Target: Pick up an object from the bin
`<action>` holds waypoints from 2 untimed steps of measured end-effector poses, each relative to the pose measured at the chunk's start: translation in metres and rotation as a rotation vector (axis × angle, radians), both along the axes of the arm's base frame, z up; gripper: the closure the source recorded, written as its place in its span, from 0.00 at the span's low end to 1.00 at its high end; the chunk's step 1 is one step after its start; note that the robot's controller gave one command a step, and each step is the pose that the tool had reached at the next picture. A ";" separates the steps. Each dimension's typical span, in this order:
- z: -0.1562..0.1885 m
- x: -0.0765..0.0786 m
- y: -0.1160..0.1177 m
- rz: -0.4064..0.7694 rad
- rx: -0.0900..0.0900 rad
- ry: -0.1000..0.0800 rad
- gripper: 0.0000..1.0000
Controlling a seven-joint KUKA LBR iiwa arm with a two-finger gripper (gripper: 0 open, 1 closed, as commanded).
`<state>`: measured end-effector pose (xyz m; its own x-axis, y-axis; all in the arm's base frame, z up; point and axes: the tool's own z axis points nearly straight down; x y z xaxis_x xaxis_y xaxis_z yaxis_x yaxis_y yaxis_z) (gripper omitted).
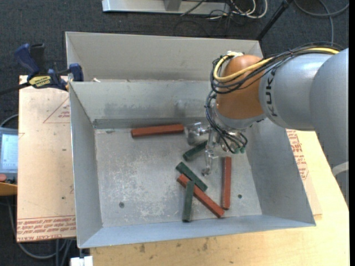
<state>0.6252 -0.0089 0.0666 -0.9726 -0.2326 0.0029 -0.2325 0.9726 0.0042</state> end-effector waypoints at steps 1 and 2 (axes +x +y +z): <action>0.036 0.023 -0.009 -0.010 -0.003 -0.012 0.00; 0.033 0.004 0.016 -0.004 -0.001 -0.004 0.00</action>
Offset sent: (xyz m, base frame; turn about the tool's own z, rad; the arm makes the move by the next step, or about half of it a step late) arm 0.0207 -0.0099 0.0334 0.0069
